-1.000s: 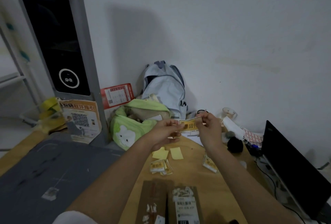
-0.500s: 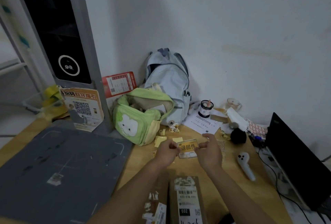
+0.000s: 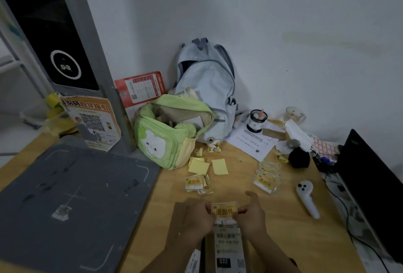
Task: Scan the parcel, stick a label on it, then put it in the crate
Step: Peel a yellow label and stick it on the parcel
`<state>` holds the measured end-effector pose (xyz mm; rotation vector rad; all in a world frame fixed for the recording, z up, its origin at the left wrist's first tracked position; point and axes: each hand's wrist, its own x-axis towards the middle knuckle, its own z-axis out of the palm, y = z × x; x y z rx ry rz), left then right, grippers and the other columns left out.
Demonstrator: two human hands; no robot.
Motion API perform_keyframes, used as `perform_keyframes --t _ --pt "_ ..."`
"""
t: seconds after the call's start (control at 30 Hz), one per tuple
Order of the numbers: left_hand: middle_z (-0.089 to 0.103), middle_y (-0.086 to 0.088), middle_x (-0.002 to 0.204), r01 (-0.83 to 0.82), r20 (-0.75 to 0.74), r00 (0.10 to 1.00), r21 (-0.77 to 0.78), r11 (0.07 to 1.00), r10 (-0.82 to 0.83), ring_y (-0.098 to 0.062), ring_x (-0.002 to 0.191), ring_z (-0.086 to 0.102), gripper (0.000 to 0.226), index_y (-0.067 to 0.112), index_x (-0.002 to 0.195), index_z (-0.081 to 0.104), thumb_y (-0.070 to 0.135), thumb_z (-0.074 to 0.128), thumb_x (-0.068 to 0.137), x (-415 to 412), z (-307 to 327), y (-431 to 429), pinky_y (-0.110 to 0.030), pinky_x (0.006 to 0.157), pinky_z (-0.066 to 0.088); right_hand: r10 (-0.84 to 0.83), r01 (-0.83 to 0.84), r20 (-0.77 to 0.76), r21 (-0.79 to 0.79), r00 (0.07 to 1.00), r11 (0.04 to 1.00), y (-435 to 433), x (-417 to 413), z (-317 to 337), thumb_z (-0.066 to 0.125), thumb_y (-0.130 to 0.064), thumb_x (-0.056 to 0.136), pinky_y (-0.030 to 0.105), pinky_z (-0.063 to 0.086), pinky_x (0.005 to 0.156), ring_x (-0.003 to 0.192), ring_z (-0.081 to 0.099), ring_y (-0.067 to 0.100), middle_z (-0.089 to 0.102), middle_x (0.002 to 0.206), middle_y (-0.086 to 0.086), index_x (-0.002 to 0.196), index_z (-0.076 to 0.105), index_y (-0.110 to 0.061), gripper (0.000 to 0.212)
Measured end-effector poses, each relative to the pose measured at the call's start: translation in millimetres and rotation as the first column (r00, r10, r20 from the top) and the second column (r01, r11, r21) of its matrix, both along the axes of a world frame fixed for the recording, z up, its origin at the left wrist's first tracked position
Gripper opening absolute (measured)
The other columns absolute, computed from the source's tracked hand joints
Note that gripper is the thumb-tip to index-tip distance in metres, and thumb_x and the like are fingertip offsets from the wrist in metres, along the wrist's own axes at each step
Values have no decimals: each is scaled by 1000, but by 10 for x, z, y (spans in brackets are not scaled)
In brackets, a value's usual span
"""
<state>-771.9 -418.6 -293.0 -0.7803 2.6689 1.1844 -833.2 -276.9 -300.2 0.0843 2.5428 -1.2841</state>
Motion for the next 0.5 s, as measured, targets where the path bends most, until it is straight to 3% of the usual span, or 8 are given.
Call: perform_keyframes --t 0.07,0.13,0.27,0.37,0.43,0.5 --pt "71 6 82 3 -1 1000 -16 1000 -3 -4 69 62 10 20 79 71 20 62 83 7 -51 41 -14 60 52 15 -16 16 30 1000 999 6 19 -83 77 3 68 19 43 54 62 58 7 60 62 -4 138 40 -11 81" --pt "73 2 91 -9 21 1000 40 999 8 -12 83 66 13 22 89 72 19 60 85 5 -134 105 -27 75 56 15 -17 28 51 1000 999 14 33 -144 78 1 68 21 43 53 62 58 8 59 62 -5 136 41 -12 79" --pt "73 3 90 -49 46 998 65 997 46 -11 79 63 14 22 90 72 20 60 85 4 -236 170 -24 69 53 17 -21 61 76 998 997 26 21 -191 77 0 71 22 43 54 65 59 10 60 66 -3 137 40 -12 77" --pt "73 2 102 -14 59 998 -21 1000 15 -17 99 65 19 25 97 70 24 58 84 -23 -269 204 -37 91 52 69 -74 48 96 996 993 37 0 -212 75 -5 70 22 43 52 61 59 8 61 62 -4 136 42 -13 74" --pt "66 -1 121 6 67 998 -94 996 0 -21 117 58 30 27 114 64 25 55 86 -34 -292 237 -40 101 45 104 -109 48 130 993 985 13 23 -234 71 -7 72 24 43 52 59 59 7 62 62 -3 138 38 -16 74" --pt "54 -3 136 7 69 998 -111 994 1 -25 130 46 42 28 129 54 23 55 87 -49 -330 234 -39 106 40 112 -120 56 162 992 980 -24 80 -227 66 -9 76 28 48 61 74 64 13 66 93 1 143 30 -23 78"
